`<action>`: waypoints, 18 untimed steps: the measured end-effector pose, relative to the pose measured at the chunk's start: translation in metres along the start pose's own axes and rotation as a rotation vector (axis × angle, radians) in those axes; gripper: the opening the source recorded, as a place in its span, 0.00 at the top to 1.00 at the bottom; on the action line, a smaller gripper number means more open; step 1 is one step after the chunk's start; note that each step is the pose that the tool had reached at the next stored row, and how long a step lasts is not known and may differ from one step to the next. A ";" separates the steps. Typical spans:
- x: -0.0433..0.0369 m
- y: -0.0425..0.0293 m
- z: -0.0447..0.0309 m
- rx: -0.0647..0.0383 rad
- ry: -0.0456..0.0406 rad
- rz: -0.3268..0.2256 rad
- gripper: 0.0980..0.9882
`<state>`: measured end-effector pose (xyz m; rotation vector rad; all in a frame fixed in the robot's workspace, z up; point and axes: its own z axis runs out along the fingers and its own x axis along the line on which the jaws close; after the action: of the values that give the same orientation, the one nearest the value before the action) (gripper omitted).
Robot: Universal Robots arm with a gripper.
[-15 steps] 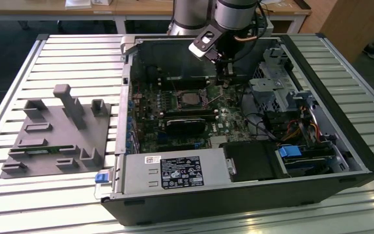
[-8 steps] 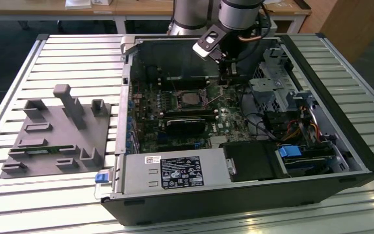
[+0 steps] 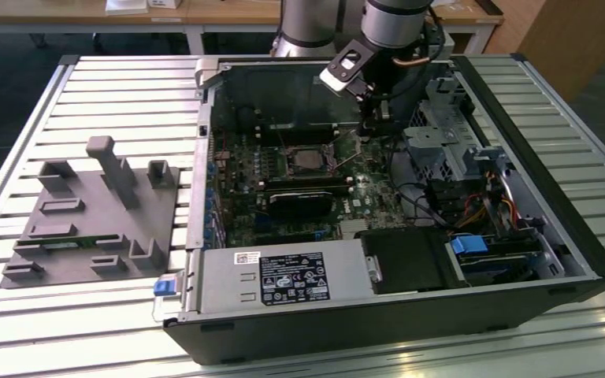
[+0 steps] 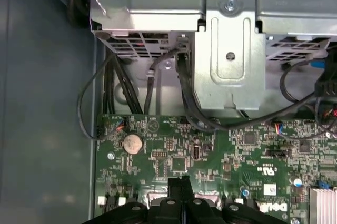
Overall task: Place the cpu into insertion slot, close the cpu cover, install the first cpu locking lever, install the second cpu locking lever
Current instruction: 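Close the cpu cover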
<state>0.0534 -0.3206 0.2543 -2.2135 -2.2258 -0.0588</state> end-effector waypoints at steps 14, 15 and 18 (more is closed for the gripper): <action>0.0032 0.0131 0.0098 0.005 -0.0002 0.000 0.98; 0.0031 0.0130 0.0110 0.005 -0.0002 0.000 0.98; 0.0026 0.0129 0.0138 0.005 -0.0003 0.000 0.98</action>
<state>0.0667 -0.3175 0.2409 -2.2114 -2.2234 -0.0531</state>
